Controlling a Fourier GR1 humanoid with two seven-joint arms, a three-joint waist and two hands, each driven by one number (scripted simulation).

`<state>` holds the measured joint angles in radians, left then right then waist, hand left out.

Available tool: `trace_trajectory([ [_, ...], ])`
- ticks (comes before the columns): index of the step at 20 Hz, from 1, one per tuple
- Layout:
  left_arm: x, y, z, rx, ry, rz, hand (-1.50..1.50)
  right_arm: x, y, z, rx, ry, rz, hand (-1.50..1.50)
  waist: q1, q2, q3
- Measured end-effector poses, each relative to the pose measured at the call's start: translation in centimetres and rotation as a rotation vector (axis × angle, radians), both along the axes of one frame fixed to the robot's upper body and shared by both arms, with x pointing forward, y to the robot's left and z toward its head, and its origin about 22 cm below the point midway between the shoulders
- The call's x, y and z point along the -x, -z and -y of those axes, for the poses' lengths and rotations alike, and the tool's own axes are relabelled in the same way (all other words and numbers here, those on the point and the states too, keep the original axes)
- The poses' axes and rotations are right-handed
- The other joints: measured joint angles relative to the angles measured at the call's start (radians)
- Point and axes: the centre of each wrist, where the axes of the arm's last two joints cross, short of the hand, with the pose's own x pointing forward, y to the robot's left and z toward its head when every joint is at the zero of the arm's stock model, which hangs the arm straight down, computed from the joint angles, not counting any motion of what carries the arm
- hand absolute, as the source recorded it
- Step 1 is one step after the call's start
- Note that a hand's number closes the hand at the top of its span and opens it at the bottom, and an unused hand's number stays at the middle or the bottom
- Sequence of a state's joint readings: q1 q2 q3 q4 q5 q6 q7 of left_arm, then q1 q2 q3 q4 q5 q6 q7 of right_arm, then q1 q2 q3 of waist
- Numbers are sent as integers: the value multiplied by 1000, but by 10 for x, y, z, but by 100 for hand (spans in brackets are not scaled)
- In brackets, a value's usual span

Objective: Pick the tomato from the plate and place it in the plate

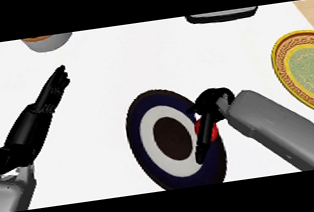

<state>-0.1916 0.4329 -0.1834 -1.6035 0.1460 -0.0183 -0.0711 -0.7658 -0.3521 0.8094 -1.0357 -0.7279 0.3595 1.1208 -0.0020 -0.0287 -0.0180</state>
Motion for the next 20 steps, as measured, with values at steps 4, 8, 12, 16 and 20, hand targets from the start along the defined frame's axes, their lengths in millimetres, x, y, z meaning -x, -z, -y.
trace_trajectory([
  [4, 0, -5, 2, 0, 3, -4, 0, 11, 5, -4, -3, -32, 3, -150, 3, -4, 1],
  [8, -1, -8, -1, -1, 4, -2, 0, 14, 6, -4, 3, -54, 26, 150, 4, -6, -3],
  [12, 5, -6, -2, 0, 10, 0, 0, 20, 6, -4, 19, -92, 85, 150, 4, -6, -4],
  [16, 6, -4, -6, 0, -11, -14, 0, 38, 6, -9, 51, -184, 213, 150, -9, -9, -2],
  [20, 8, 2, -12, -2, -40, -41, 0, 68, -6, -19, 106, -432, 485, 150, -42, -27, 11],
])
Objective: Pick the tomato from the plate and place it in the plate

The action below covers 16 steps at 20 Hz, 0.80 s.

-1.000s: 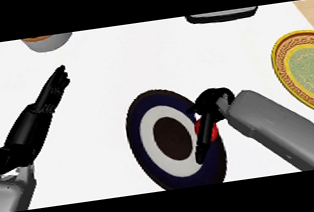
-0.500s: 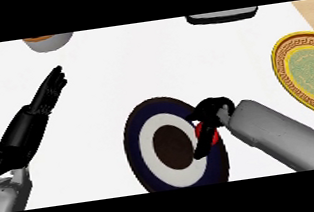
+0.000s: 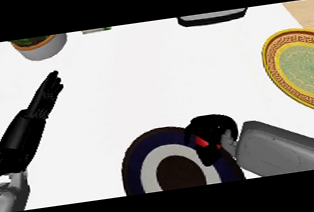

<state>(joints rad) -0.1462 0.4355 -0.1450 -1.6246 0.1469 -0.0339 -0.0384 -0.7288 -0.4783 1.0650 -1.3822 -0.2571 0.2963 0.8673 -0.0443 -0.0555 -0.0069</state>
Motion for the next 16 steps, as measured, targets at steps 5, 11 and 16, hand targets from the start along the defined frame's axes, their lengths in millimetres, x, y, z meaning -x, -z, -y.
trace_trajectory([
  [5, 4, 6, -9, -2, -46, -23, 0, 34, -12, 8, 14, -192, 334, 150, -47, -12, 9],
  [11, 10, 10, -17, -5, -86, -24, 0, 73, -30, 42, -70, -270, 676, 150, -88, -6, 12],
  [16, 13, 8, -20, -4, -106, -12, 0, 111, -53, 78, -152, -262, 863, 150, -100, 7, 11],
])
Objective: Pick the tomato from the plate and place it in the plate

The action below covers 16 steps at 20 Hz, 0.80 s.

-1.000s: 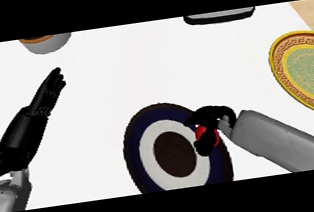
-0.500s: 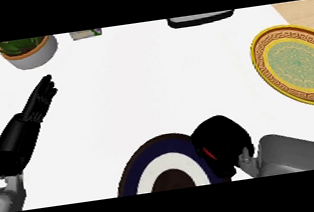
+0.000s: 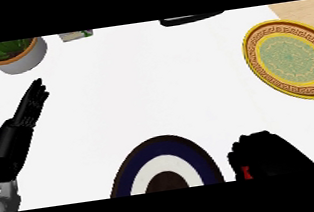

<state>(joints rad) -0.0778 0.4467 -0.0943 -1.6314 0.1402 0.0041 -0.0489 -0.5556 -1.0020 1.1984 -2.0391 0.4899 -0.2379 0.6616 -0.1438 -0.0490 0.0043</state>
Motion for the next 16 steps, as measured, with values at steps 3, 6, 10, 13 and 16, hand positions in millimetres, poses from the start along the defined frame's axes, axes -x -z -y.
trace_trajectory([
  [3, 0, -4, -2, 2, 3, 9, 0, 20, -16, 20, -64, 17, 74, 150, 2, 8, 0],
  [6, 0, -8, -2, 1, 11, 15, 0, 37, -32, 37, -110, 62, 135, 150, 11, 14, 0],
  [10, 2, -8, 1, -2, 27, 27, 0, 47, -44, 60, -146, 143, 234, 150, 29, 23, 0],
  [13, 0, -13, 4, 0, 43, 32, 0, 50, -51, 75, -157, 187, 292, 150, 46, 28, -1],
  [16, 3, -9, 9, 1, 61, 40, 0, 50, -50, 94, -151, 232, 326, 150, 66, 33, -2],
])
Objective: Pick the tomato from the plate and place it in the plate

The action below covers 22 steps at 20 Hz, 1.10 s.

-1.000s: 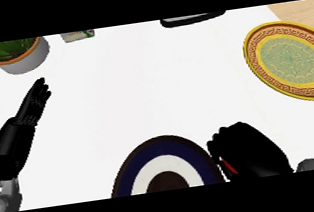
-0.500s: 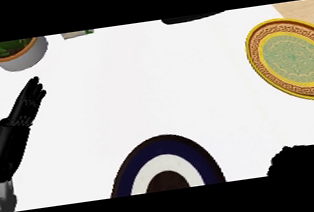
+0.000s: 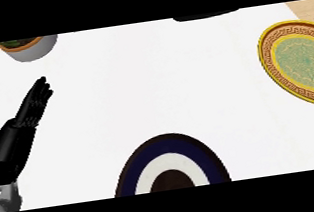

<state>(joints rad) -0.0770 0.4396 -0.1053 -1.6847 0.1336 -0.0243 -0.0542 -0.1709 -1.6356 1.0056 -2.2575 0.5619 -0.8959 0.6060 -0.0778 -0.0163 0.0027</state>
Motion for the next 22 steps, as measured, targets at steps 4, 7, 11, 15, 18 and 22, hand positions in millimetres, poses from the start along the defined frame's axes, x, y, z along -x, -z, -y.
trace_trajectory([
  [4, -6, -4, 8, 1, 33, 5, 0, -6, 6, 23, -18, 59, 19, 150, 29, 9, 0],
  [7, -10, -9, 12, 2, 51, 13, 0, -11, 11, 35, -55, 92, 32, 150, 48, 14, 0],
  [11, -14, -8, 18, 4, 75, 13, 0, -29, 18, 46, -131, 147, 69, 150, 70, 19, 0],
  [15, -17, -9, 20, 2, 85, 15, 0, -56, 23, 62, -182, 197, 128, 150, 83, 22, 1],
  [18, -21, -10, 24, 2, 93, 14, 0, -76, 29, 82, -191, 226, 144, 150, 88, 24, 1],
  [22, -21, -10, 32, 4, 106, 27, 0, -103, 39, 117, -156, 267, 124, 150, 102, 25, 1],
])
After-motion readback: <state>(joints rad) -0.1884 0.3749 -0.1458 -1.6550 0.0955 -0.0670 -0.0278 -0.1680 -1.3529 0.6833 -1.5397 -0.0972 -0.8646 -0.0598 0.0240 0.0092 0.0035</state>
